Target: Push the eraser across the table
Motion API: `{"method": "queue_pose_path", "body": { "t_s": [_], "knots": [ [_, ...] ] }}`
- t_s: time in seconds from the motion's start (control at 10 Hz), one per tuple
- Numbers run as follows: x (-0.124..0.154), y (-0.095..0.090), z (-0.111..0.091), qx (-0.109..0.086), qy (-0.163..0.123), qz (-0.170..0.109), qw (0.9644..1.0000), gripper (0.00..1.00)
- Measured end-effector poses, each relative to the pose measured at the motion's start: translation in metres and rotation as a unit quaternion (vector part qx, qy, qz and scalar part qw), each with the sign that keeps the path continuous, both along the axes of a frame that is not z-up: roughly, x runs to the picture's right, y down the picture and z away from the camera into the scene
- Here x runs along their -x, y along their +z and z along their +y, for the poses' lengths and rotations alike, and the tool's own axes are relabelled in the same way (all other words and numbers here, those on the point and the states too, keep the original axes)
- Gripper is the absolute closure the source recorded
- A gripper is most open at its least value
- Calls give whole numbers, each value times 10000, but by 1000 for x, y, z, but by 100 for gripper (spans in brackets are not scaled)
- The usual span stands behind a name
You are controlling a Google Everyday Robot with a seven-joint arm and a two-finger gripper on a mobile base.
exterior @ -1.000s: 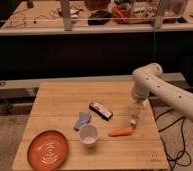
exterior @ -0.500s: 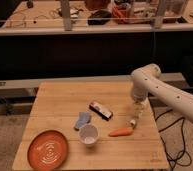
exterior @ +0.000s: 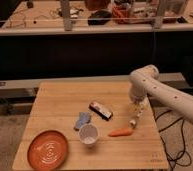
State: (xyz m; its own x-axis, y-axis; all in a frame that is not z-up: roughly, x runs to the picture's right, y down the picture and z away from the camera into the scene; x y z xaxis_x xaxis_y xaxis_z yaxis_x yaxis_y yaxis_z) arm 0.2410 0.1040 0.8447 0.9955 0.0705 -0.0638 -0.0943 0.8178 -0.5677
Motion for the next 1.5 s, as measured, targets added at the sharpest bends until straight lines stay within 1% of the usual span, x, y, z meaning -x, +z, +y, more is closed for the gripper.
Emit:
{"method": "queue_pose_path", "body": {
  "t_s": [0.2, 0.3, 0.4, 0.5, 0.6, 0.7, 1.0, 1.1, 1.2, 1.3, 1.5],
  "knots": [
    [-1, 4, 3, -3, 24, 32, 10000, 20],
    [-1, 6, 4, 1, 50, 40, 10000, 22],
    [-3, 11, 4, 2, 91, 66, 9999, 28],
    [-3, 13, 4, 2, 94, 75, 9999, 29],
    [-2, 13, 5, 7, 99, 75, 9999, 27],
    [-2, 14, 7, 4, 104, 91, 9999, 22],
    [-4, 20, 12, 2, 141, 121, 9998, 20],
    [-5, 22, 12, 2, 156, 138, 9998, 25],
    [-7, 24, 13, 5, 188, 160, 9997, 32],
    [-9, 28, 14, 9, 217, 192, 9996, 44],
    [-8, 31, 15, 12, 250, 206, 9995, 62]
  ]
}}
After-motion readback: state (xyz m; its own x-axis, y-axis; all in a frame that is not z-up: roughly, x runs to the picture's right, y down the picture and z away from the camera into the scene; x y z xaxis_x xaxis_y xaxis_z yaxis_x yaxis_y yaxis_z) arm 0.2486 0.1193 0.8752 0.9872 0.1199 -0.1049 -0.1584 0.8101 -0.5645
